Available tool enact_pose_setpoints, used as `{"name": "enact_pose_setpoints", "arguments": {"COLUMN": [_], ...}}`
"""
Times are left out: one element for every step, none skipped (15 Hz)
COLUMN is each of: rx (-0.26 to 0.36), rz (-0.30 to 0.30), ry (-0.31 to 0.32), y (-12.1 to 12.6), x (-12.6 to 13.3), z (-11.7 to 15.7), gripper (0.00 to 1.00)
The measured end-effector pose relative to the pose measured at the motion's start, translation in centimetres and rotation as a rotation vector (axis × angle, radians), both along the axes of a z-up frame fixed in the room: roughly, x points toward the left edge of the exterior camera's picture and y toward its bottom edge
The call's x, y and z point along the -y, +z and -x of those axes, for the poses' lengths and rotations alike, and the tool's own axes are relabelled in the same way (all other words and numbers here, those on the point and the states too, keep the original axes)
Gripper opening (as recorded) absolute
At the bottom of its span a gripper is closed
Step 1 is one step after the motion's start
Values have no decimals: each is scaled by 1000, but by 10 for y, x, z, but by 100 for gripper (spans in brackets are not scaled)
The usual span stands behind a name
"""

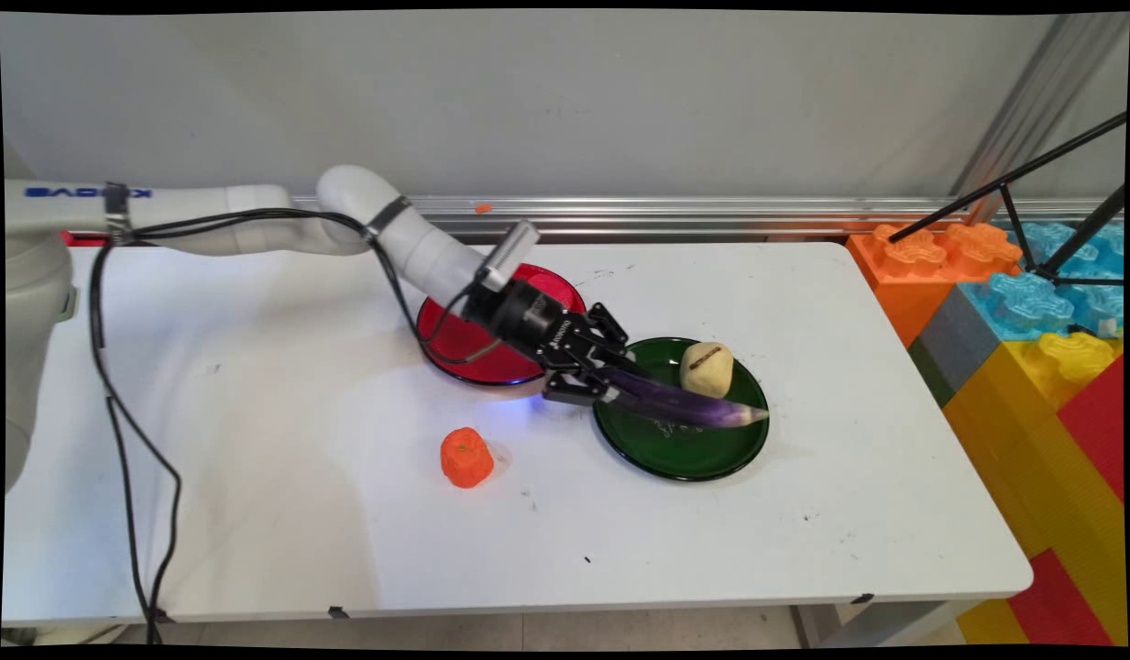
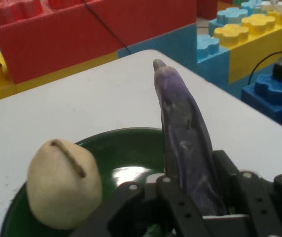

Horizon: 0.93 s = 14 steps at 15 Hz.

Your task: Place the picked object on the table

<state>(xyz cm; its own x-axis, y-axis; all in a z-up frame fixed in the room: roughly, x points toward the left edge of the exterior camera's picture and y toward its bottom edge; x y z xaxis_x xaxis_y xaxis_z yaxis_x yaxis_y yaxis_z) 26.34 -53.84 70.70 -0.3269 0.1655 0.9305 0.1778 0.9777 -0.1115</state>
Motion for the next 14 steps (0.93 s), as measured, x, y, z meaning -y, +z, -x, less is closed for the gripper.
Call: {"name": "enact_pose_setpoints", "arguments": {"rx": [-2, -2, 0, 3, 7, 12, 19, 26, 35, 42, 51, 59, 68, 76], "rz": [-9, -18, -26, -36, -45, -54, -62, -71, -80, -87, -95, -103, -110, -115], "ry": [-2, -5, -8, -10, -12, -14, -15, -16, -17, -18, -20, -22, -24, -26], "y": [3, 6, 8, 10, 11, 12, 12, 12, 11, 10, 8, 6, 5, 3], "x": [-7, -14, -21, -29, -36, -42, -49, -56, -62, -68, -74, -79, -85, -89], "z": [-6, -13, -20, -28, -36, -43, -52, -60, -69, -76, -84, -91, -98, -105], "gripper": [0, 0, 0, 0, 0, 0, 0, 0, 0, 0, 0, 0, 0, 0]}}
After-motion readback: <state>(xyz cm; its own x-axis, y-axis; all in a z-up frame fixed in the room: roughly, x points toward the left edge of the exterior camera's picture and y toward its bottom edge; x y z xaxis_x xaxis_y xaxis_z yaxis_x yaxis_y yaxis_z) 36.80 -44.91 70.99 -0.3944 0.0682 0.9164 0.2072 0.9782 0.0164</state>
